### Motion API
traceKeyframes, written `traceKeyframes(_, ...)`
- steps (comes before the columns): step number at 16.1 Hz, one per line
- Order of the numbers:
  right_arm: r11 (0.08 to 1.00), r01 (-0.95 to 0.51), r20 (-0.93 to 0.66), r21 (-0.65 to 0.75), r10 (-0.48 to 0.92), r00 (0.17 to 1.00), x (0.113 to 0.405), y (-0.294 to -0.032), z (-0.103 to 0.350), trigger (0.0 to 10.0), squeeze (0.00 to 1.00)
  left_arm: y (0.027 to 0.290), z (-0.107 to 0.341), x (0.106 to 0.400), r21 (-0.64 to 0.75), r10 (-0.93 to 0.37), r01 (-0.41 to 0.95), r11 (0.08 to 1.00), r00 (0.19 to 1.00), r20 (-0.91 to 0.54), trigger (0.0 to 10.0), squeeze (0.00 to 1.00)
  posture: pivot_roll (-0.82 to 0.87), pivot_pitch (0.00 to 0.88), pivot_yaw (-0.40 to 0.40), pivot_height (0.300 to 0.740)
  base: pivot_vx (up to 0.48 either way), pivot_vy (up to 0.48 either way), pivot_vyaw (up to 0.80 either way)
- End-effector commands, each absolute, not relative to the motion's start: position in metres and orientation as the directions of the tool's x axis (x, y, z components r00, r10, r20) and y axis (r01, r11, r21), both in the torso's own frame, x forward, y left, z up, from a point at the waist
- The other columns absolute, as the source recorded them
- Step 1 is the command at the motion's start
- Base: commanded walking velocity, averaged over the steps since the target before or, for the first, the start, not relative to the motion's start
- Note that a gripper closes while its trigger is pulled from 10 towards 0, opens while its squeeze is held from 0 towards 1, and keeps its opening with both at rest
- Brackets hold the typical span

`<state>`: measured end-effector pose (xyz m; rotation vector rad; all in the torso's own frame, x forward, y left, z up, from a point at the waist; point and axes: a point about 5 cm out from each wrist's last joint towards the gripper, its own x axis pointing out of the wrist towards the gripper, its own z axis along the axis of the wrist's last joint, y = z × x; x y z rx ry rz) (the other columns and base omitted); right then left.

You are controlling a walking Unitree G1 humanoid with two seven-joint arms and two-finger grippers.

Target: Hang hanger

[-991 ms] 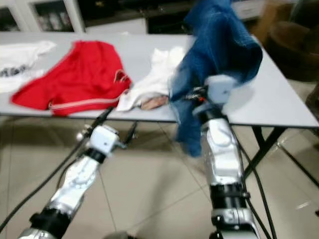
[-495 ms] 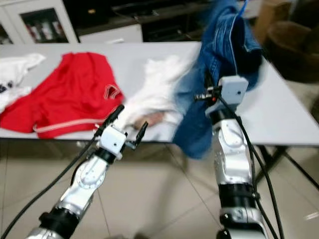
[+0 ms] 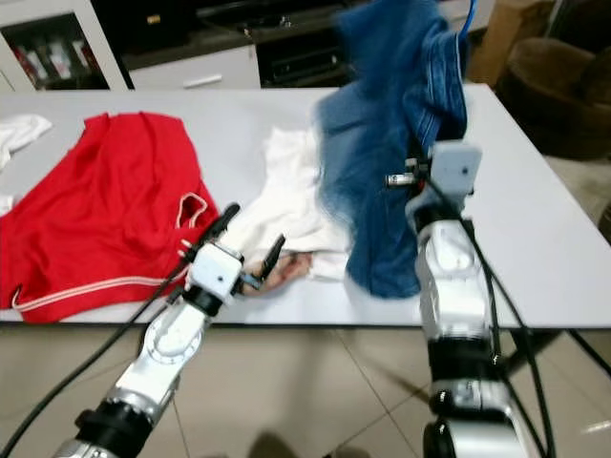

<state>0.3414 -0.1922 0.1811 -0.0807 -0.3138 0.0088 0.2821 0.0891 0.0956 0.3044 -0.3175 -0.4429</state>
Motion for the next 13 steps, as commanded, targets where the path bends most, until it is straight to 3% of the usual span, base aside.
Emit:
traceKeyframes(1,0.993,0.012,0.291,-0.122,0.024,0.956,0.348,-0.19,0.185,10.0,0.0,0.095,0.094,0.281,0.358,-0.457,0.364,0.86,0.861,0.223,10.0,0.0,-0.05,0.0,0.05,0.74,0.0,0.0,0.0)
traceKeyframes(4,0.97,0.046,0.218,-0.24,0.008,0.976,0.356,-0.204,0.182,10.0,0.0,0.095,0.097,0.282,0.361,-0.46,0.363,0.859,0.857,0.231,10.0,0.0,-0.04,0.0,0.048,0.74,0.0,0.0,0.0)
traceKeyframes(10,0.869,0.291,0.212,-0.4,-0.221,0.952,0.37,-0.257,0.205,10.0,0.0,0.093,0.099,0.281,0.364,-0.472,0.374,0.853,0.851,0.231,10.0,0.0,-0.04,0.0,0.044,0.74,0.0,0.0,0.0)
traceKeyframes(12,0.834,0.305,0.183,-0.461,-0.247,0.952,0.372,-0.266,0.204,10.0,0.0,0.092,0.098,0.28,0.363,-0.475,0.379,0.851,0.85,0.227,10.0,0.0,-0.04,0.0,0.042,0.74,0.0,0.0,0.0)
traceKeyframes(13,0.781,0.239,0.101,-0.577,-0.223,0.97,0.374,-0.267,0.192,10.0,0.0,0.091,0.096,0.279,0.362,-0.482,0.388,0.848,0.848,0.219,10.0,0.0,-0.04,0.0,0.042,0.74,0.0,0.0,0.0)
